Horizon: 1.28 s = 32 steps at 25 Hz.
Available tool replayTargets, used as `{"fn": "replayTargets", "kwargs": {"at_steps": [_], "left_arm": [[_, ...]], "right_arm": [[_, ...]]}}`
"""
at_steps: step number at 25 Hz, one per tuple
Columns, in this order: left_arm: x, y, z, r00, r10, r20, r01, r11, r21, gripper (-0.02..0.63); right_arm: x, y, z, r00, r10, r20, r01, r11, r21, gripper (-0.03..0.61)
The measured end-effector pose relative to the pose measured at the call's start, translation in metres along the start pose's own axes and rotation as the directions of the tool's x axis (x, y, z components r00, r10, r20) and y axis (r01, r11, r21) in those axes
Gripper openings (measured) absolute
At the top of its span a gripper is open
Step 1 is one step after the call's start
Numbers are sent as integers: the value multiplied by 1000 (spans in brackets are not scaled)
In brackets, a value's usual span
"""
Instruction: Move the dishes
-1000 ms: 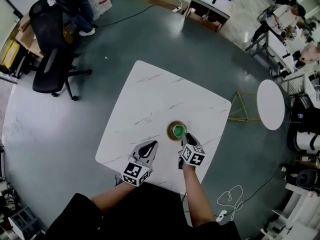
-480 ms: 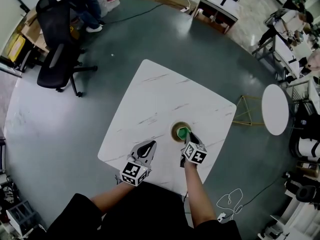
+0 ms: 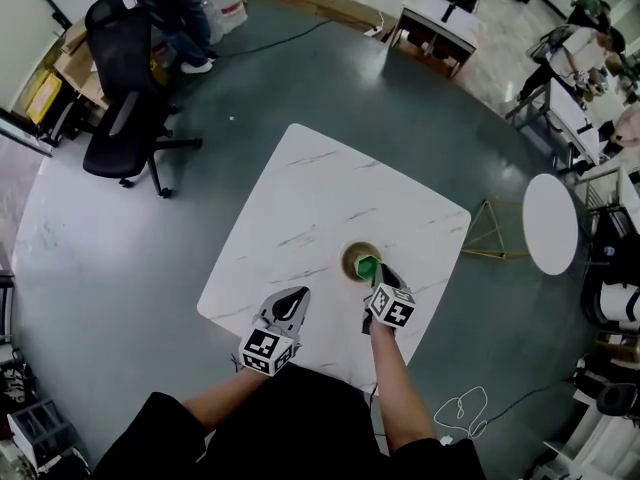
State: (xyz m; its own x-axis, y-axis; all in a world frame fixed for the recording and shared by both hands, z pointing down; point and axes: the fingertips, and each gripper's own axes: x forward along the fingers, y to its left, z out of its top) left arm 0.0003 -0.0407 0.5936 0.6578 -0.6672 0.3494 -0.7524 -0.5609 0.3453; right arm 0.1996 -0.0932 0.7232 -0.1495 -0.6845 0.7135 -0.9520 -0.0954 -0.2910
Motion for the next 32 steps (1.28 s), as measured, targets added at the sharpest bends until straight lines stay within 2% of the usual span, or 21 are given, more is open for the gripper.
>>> {"fn": "replayTargets", "kwargs": {"at_steps": [4, 11, 19, 26, 32], "left_arm": [[-18, -11, -2, 1000, 24, 15, -24, 1000, 20, 17], [-51, -11, -1, 996, 68, 56, -68, 998, -4, 17], [-71, -1, -3, 999, -22, 28, 22, 1000, 3, 17], [-80, 34, -9, 999, -35, 9, 35, 999, -20, 17], [-86, 47, -2, 998, -64, 14, 64, 998, 1, 17]], "right_arm": [[-11, 3, 5, 999, 26, 27, -26, 1000, -8, 35], [-37, 18, 23, 996, 59, 73, -56, 998, -37, 35], [-54, 41, 19, 997, 46, 63, -45, 999, -7, 35], [-48, 79, 22, 997, 47, 64, -46, 999, -24, 35], [-37, 110, 14, 998, 56, 42, -54, 998, -36, 35]]}}
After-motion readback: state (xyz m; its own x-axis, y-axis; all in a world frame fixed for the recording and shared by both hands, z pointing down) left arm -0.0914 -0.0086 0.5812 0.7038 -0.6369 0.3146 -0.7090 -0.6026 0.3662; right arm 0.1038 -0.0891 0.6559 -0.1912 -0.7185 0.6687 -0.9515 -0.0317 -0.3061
